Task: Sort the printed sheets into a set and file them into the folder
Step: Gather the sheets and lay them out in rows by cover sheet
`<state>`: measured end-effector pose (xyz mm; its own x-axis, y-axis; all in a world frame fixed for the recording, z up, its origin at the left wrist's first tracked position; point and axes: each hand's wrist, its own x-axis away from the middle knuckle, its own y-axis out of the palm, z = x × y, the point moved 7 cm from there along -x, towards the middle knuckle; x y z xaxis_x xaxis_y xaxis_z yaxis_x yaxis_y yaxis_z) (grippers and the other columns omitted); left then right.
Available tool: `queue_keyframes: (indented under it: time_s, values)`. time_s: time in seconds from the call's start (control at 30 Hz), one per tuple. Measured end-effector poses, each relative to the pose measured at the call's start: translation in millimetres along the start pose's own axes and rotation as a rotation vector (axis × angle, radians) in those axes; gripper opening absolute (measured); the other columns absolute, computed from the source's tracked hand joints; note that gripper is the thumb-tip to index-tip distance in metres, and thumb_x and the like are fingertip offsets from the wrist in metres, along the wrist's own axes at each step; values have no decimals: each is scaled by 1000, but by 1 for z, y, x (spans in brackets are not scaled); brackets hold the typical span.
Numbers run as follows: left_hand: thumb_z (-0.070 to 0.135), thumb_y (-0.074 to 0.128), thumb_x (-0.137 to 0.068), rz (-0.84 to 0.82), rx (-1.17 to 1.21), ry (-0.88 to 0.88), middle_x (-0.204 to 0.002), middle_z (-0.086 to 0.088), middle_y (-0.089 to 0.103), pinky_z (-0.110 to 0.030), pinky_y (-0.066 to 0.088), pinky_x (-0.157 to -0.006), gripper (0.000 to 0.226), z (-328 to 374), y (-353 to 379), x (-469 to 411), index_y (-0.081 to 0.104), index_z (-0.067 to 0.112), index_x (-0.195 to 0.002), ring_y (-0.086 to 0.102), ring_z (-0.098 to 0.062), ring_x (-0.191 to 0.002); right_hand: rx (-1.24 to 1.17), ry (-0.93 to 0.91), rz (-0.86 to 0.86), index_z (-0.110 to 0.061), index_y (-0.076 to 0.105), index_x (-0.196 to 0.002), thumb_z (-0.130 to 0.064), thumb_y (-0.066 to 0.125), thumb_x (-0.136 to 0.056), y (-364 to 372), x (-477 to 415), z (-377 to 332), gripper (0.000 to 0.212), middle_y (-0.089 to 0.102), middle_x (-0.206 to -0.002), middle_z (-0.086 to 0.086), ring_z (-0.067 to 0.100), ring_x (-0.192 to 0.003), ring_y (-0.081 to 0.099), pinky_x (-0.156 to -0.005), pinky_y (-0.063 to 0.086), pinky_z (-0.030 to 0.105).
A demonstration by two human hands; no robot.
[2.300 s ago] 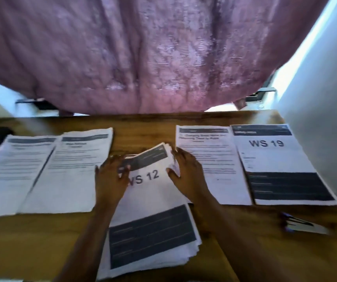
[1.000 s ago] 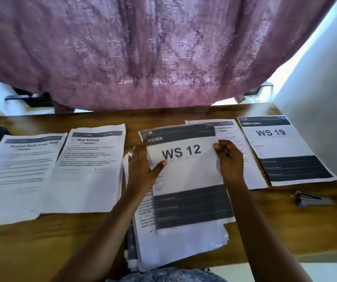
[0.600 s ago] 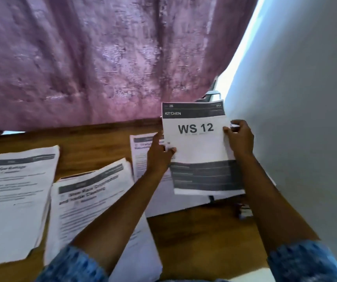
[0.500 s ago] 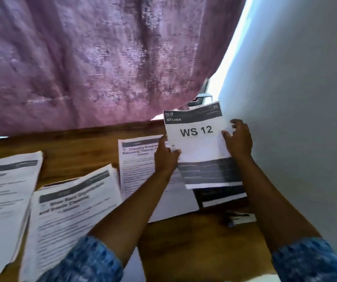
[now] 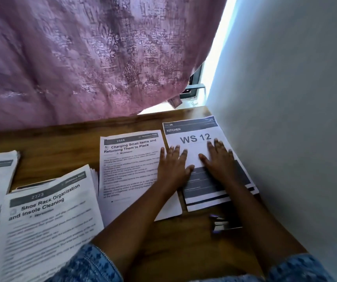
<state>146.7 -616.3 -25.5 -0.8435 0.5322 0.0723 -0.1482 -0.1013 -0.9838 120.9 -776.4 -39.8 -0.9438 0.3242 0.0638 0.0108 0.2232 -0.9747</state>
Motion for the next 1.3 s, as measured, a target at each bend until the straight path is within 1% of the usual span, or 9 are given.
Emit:
queue_keyframes:
  time_s: [0.1,0.2,0.33,0.43,0.53,0.63,0.87,1.03,1.3]
  values:
    - [59,28,-97,2,6,6,-162,-9,6,-45,-18,-112,69,0,-7,6,12,24,-154,0,-25,-149,17,7,-13,-20,11,-152,-55,31,-96,-8,2,-4,70,3,-160,7,22,-147,3,-117,2,47]
    - [58,30,-97,112,80,0,-161,-5,14,-43,-19,-111,66,-17,-45,22,18,25,-153,5,-23,-149,-157,-22,183,-13,28,-148,-48,47,-94,-34,12,-35,67,23,-156,13,29,-144,20,-116,14,49]
    - [47,39,-97,355,235,-154,-149,0,42,-51,5,-117,48,-101,-94,92,46,26,-140,32,-21,-141,-514,-149,302,-11,63,-115,-32,62,-90,-50,57,-131,32,67,-112,12,25,-100,63,-88,50,38]
    - [35,50,-95,473,190,-351,-135,-1,57,-54,20,-114,37,-182,-93,168,58,23,-128,49,-23,-128,-573,-254,103,-20,66,-92,-26,65,-88,-25,92,-208,7,69,-88,-1,12,-75,62,-69,49,27]
    - [32,62,-89,362,121,-461,-136,-2,56,-56,29,-112,37,-239,-64,221,61,23,-125,50,-27,-128,-556,-264,-54,-24,61,-90,-35,64,-88,10,113,-259,12,65,-87,-8,9,-76,61,-67,44,21]
    - [49,47,-89,244,117,-396,-146,-4,46,-53,26,-112,49,-261,-37,246,57,27,-131,41,-29,-135,-551,-189,-129,-25,56,-91,-47,63,-85,34,122,-281,24,62,-86,-10,9,-77,59,-69,46,24]
    - [69,14,-90,200,159,-361,-155,-1,33,-48,9,-117,68,-267,-16,259,38,35,-144,24,-24,-145,-527,-70,-192,-24,53,-80,-44,70,-81,50,128,-290,26,58,-75,-14,3,-67,53,-59,35,18]
    - [74,1,-85,193,181,-364,-159,2,21,-42,-7,-115,76,-269,-12,259,27,39,-147,10,-21,-148,-538,-26,-147,-21,56,-77,-38,72,-80,46,130,-291,24,62,-76,-9,13,-75,59,-69,46,29]
    - [83,17,-81,223,551,-353,-154,8,32,-38,6,-120,81,-272,-25,262,45,34,-139,20,-13,-145,-341,-124,-33,-20,65,-91,-32,59,-92,34,141,-297,14,69,-88,-4,11,-72,56,-68,45,27]
